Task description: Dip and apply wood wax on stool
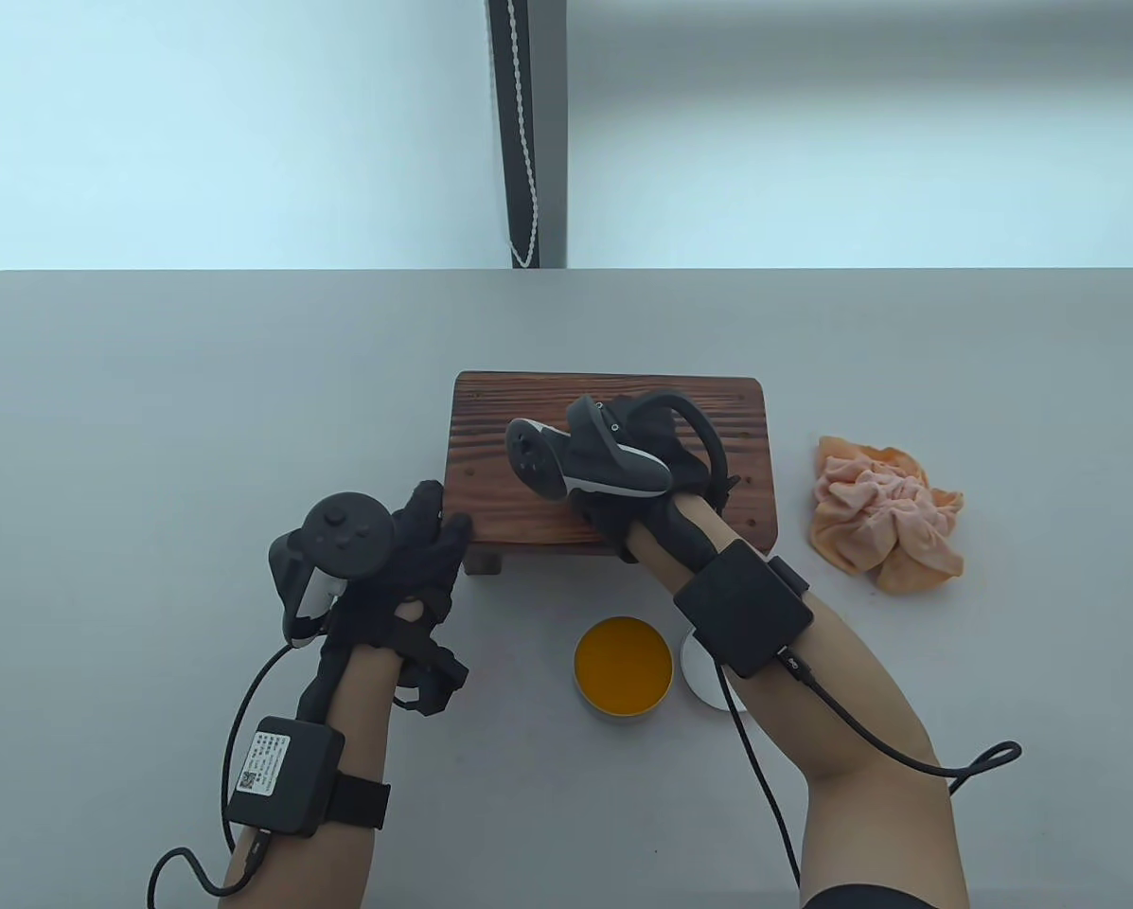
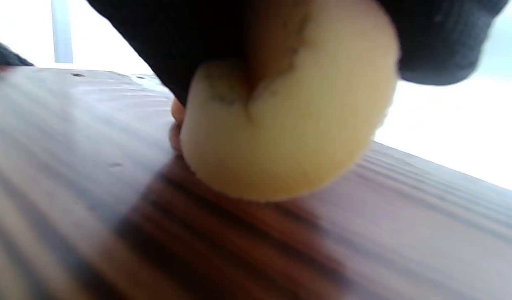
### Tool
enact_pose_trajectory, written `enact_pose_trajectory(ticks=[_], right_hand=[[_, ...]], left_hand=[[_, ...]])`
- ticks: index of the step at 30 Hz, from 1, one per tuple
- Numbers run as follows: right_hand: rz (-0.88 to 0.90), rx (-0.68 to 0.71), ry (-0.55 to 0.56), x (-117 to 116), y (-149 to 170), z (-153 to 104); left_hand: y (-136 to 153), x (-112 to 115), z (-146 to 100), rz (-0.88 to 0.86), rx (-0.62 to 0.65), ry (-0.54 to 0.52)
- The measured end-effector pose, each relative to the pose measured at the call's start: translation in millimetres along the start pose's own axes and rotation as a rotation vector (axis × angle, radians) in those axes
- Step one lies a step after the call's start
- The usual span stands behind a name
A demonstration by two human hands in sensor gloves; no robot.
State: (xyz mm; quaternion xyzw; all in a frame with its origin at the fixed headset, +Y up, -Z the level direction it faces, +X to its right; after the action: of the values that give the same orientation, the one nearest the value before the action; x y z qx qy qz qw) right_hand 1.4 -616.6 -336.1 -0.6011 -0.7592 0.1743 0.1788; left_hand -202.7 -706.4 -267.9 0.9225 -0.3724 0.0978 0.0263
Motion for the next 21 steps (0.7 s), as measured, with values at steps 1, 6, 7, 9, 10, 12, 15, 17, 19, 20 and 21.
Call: enact_pose_trajectory(ticks=[1,6,7,9,10,12,15,17,19,20,21], right_hand=[[0.001,-0.006,-0.008,-1,2,-2],[-0.048,0.087,-0.072,4,-13,-23],[-0.042,0.096,-0.069,4,-15,-24],[-0.066,0.08,-0.059,4,-15,-21],[-0.057,0.061,-0.045,3,-11,-17],[-0.035,-0.013,-0.004,-2,-1,-9],[-0.031,-0.03,-0.019,-3,5,-10],[-0.108,-0.004,-0.059,-2,1,-19],[-0.089,0.049,-0.081,1,-5,-28],[-0.064,0.071,-0.069,1,-8,-31],[-0.059,0.086,-0.049,1,-9,-31]], left_hand=[[0,0,0,-0.003,-0.001,0.003],[-1,0,0,0.009,0.006,-0.004],[-1,0,0,0.015,0.006,-0.005],[-1,0,0,0.017,0.006,-0.007],[-1,0,0,0.016,0.006,-0.008],[-1,0,0,0.016,0.004,-0.007],[0,0,0,0.008,0.003,-0.005],[0,-1,0,0.006,0.002,-0.006],[-1,-1,0,0.003,0.002,-0.006],[-1,-1,0,0.008,0.003,-0.008],[-1,-1,0,0.012,0.004,-0.01]])
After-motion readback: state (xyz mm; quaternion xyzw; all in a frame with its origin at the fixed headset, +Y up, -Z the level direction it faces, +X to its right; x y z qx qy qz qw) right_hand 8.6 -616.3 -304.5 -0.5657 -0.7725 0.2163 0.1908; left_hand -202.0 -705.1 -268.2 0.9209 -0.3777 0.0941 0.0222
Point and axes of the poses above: the tracker on the back of each hand, its own y axis roughly to the little-finger side, its own z axis roughly from the wrist to the fingertips, x = y × z, the point moved 1 cm from there along z, roughly from the wrist to the fingertips, and after that the axes turned 4 degrees about x, right-handed, at the moved point
